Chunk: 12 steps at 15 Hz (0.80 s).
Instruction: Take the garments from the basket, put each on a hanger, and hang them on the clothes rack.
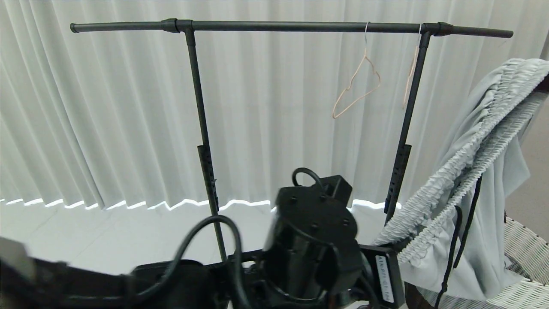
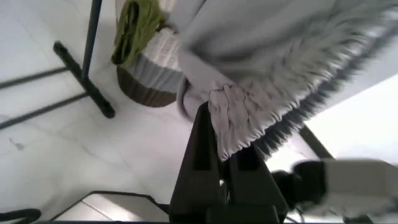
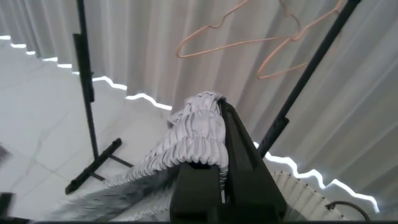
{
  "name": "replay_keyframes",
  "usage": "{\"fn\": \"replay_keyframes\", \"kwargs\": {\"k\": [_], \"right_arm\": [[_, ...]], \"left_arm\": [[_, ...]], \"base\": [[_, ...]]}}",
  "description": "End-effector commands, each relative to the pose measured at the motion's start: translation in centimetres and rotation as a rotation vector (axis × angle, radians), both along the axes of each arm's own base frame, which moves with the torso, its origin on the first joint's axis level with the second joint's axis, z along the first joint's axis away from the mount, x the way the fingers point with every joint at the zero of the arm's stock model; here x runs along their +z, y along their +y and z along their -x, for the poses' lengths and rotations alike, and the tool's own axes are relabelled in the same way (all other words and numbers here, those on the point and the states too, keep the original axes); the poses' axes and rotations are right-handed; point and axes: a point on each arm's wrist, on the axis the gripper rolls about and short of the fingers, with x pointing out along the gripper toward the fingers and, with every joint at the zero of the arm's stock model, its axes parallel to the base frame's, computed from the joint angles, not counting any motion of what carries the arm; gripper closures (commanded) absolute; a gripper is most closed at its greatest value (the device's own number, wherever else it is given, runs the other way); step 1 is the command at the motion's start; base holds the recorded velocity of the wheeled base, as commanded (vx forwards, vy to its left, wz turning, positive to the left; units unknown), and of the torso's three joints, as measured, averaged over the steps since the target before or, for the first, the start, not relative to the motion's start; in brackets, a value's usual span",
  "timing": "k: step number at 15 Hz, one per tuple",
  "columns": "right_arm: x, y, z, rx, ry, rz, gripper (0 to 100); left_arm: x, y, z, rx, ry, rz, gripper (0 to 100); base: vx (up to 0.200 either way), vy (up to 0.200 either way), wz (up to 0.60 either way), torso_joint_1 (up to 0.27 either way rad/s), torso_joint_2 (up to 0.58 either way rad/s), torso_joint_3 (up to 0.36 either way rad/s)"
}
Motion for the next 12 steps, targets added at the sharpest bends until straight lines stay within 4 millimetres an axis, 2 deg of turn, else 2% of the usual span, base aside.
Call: {"fn": "replay_keyframes", "kwargs": {"k": [1,2,4,6,8,10,12], "right_arm": [[-0.7,0.6,0.2,0.036,0.03,0.018,100],[-1.5,1.0,0.3,0.059,0.063,0.043,100],[-4.1,1.7,0.2,0.092,0.159,0.103,100],[-6.7,2.1,0.1,0.107,0.237,0.152,100],[-8.2,2.0,0.2,0.105,0.281,0.178,100],[-9.1,1.5,0.9,0.095,0.297,0.192,100],[-9.4,1.2,1.5,0.098,0.294,0.192,100]], "left_arm": [[3.0,6.5,3.3,-0.019,-0.109,0.03,100],[2.8,8.1,3.8,-0.019,-0.136,-0.017,100],[4.1,11.3,5.1,-0.017,-0.142,-0.083,100],[6.3,14.1,5.8,0.019,-0.127,-0.152,100],[8.6,16.5,5.1,0.126,-0.176,-0.239,100],[9.9,17.4,3.6,0.248,-0.262,-0.323,100],[10.9,17.4,2.6,0.296,-0.354,-0.399,100]], "base": [[0.0,0.0,0.0,0.0,0.0,0.0],[0.0,0.0,0.0,0.0,0.0,0.0],[0.0,0.0,0.0,0.0,0.0,0.0],[0.0,0.0,0.0,0.0,0.0,0.0],[0.0,0.0,0.0,0.0,0.0,0.0],[0.0,0.0,0.0,0.0,0.0,0.0],[0.0,0.0,0.0,0.0,0.0,0.0]]}}
